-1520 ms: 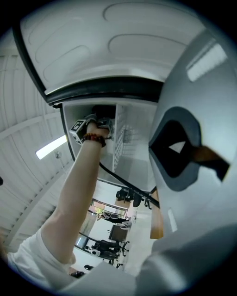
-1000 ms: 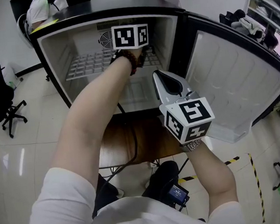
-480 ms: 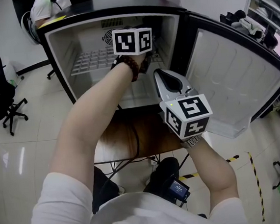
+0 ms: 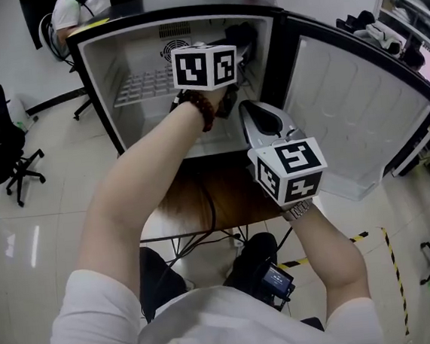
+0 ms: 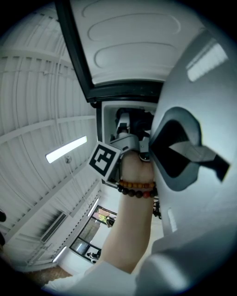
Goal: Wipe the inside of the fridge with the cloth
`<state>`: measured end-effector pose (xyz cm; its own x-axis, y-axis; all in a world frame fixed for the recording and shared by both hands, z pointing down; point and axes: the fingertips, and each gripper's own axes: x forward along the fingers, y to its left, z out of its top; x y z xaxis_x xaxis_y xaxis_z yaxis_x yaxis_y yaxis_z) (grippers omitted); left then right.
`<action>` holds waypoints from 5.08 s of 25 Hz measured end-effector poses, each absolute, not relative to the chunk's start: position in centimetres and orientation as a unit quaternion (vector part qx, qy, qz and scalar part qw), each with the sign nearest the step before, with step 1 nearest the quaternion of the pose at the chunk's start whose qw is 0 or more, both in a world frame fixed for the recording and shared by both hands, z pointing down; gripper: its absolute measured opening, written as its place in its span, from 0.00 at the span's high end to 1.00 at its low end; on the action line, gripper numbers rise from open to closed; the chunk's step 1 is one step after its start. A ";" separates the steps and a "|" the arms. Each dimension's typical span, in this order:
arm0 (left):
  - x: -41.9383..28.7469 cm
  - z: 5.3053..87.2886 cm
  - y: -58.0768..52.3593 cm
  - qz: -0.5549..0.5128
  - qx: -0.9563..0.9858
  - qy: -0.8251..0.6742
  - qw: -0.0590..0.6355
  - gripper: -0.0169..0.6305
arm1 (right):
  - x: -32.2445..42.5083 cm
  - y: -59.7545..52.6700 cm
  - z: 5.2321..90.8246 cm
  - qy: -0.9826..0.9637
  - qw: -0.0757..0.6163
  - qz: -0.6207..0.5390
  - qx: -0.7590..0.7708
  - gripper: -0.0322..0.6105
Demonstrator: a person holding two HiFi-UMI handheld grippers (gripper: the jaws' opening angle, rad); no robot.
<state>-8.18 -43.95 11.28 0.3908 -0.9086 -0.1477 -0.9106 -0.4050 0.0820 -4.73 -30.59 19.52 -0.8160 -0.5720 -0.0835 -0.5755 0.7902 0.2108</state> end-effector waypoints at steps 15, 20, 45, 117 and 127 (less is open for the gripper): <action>-4.8 11.2 -40.0 0.080 -0.859 0.506 0.000 0.87 | -3.2 -29.0 20.9 0.943 -0.008 0.114 -0.311 0.94; -4.2 11.2 -39.1 0.084 -0.861 0.501 -0.003 0.86 | -2.6 -28.4 20.9 0.943 -0.009 0.117 -0.313 0.94; -6.7 12.9 -32.6 0.077 -0.871 0.484 0.039 0.86 | -2.3 -30.2 17.8 0.939 0.026 0.113 -0.325 0.69; -32.5 29.7 -20.8 -0.019 -0.617 0.786 0.033 0.72 | -23.7 -27.8 32.6 0.975 -0.070 0.126 -0.169 0.83; -34.3 31.2 -22.6 -0.027 -0.620 0.784 0.020 0.75 | -28.2 -28.9 34.1 0.976 -0.097 0.136 -0.143 0.83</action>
